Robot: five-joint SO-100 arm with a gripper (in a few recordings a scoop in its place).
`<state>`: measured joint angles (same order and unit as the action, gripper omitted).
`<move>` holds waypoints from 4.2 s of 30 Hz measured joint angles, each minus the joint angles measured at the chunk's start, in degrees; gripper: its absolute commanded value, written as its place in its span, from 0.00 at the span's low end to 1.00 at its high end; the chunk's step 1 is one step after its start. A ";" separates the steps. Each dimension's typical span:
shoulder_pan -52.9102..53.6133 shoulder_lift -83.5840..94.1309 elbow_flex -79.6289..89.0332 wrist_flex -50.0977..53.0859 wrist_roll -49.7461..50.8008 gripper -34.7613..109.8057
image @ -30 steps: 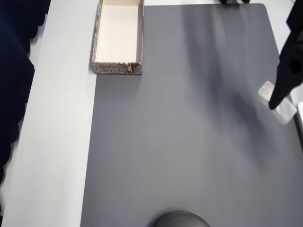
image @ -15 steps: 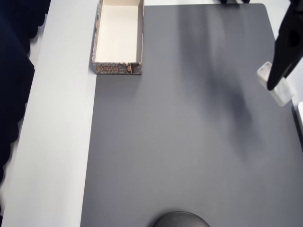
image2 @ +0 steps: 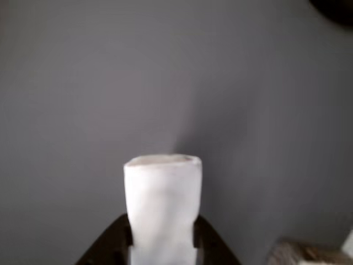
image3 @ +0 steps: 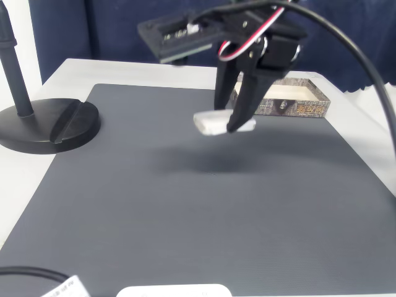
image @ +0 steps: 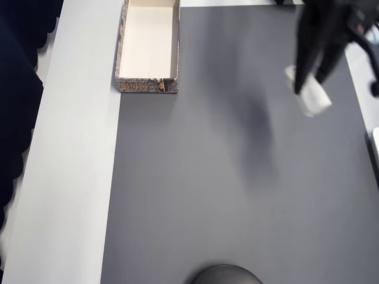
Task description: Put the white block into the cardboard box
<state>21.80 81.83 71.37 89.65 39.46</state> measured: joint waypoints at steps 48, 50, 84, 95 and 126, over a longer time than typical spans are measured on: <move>47.29 -11.69 -16.52 2.81 24.43 0.23; 47.99 -13.97 -18.81 2.81 24.70 0.23; 49.48 -38.76 -41.75 4.13 29.88 0.23; 50.27 -42.45 -44.74 5.27 32.70 0.23; 51.77 -45.62 -46.14 5.19 33.49 0.25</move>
<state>73.56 36.21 25.22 94.83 72.95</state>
